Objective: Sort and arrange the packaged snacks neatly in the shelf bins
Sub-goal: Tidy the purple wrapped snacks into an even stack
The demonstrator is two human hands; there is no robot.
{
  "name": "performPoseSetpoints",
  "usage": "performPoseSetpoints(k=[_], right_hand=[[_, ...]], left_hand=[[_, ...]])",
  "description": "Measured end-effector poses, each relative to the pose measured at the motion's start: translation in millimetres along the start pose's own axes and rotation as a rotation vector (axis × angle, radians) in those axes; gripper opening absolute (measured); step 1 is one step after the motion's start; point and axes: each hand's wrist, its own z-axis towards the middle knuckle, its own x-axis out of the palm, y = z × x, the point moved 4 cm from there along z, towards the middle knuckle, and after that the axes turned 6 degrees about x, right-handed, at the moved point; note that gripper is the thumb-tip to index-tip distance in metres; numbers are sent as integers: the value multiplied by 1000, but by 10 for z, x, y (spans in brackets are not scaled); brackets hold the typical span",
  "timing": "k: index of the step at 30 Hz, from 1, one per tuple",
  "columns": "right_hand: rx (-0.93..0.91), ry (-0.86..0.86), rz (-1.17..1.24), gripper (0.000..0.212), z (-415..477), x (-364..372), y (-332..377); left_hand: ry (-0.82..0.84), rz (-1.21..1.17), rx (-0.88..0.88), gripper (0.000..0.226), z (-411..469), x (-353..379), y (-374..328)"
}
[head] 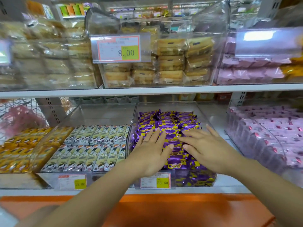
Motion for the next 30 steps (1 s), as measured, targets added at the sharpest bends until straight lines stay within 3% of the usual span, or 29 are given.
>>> performPoseSetpoints(k=[2,6,14,17,20,21,24,30], right_hand=[[31,-19,-174,51,-59,-56,-223],[-23,-45,-318,43,-149,7,-388],[-80,-182,-357,48,-104,182,-414],[-113,-209,-236,45,-96,195,-475],[-40,-317,198,40,-70,65,-563],[17,-333,336,40,-61,35,-619],[122,-173,580,46,-36,95,-691],[147,-146,724,47,-35,104,-734]], left_hand=[[-38,60,59,60,121,20,-151],[74,187,68,66,316,241,-395],[181,311,155,69,293,221,-218],[109,262,142,69,326,168,-331],[-4,257,217,65,384,169,-592],[14,263,238,63,409,206,-663],[111,275,255,56,498,263,-711],[241,415,297,52,519,154,-629]])
